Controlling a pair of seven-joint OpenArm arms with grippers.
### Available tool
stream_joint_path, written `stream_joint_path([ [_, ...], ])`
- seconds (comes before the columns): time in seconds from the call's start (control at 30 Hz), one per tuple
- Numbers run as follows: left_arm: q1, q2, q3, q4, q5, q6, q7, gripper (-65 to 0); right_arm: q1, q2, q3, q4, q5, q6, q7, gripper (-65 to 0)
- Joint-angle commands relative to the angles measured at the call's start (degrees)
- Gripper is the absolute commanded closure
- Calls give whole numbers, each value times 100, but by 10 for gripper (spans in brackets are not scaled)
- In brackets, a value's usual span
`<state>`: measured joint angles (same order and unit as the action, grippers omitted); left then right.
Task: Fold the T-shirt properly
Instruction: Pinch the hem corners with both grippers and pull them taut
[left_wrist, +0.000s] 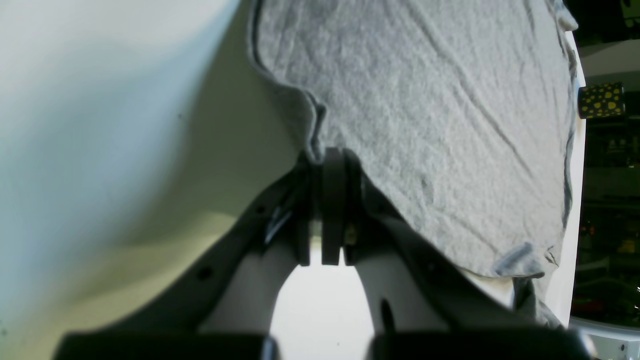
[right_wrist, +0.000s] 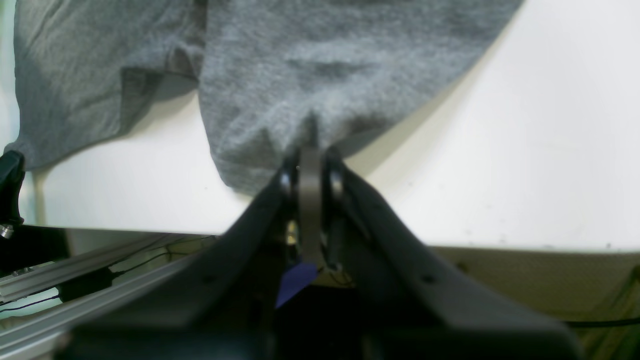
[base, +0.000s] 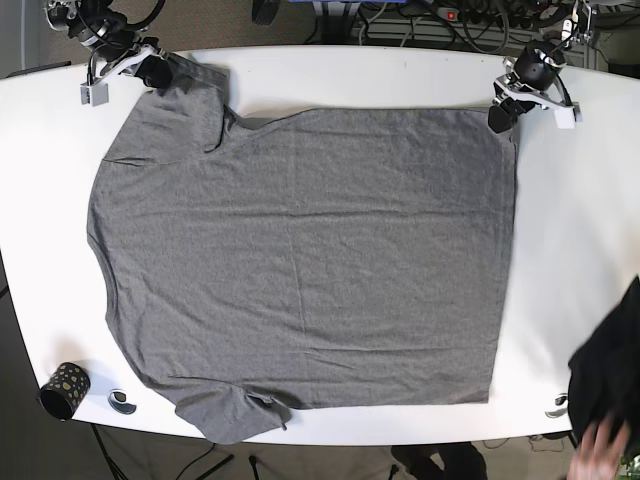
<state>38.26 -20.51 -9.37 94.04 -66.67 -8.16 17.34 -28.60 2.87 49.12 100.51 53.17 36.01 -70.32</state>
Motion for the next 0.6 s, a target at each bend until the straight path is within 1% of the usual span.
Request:
stream_joint_path([
  [0.0, 11, -72, -44, 165, -62, -102, -68, -6, -37, 77, 33, 125, 147, 17, 74, 0],
  [0.13, 64, -72, -44, 482, -36, -102, -68, -6, -116, 77, 50, 310, 147, 34, 74, 0],
  [0.23, 249, -72, -61, 702, -36, -102, -68, -6, -257, 42, 50, 450, 147, 272, 74, 0],
  [0.3, 389, -72, -184, 851, -36, -111, -68, -6, -318, 33, 50, 547, 147, 360, 74, 0],
  [0.47, 882, -89, -395, 1185, -27, -129, -68, -6, -722, -125, 85, 863, 156, 395, 74, 0],
  [0.57, 1172, -89, -633, 1352, -27, -137, -68, -6, -986, -134, 50, 1083, 165, 399, 74, 0],
])
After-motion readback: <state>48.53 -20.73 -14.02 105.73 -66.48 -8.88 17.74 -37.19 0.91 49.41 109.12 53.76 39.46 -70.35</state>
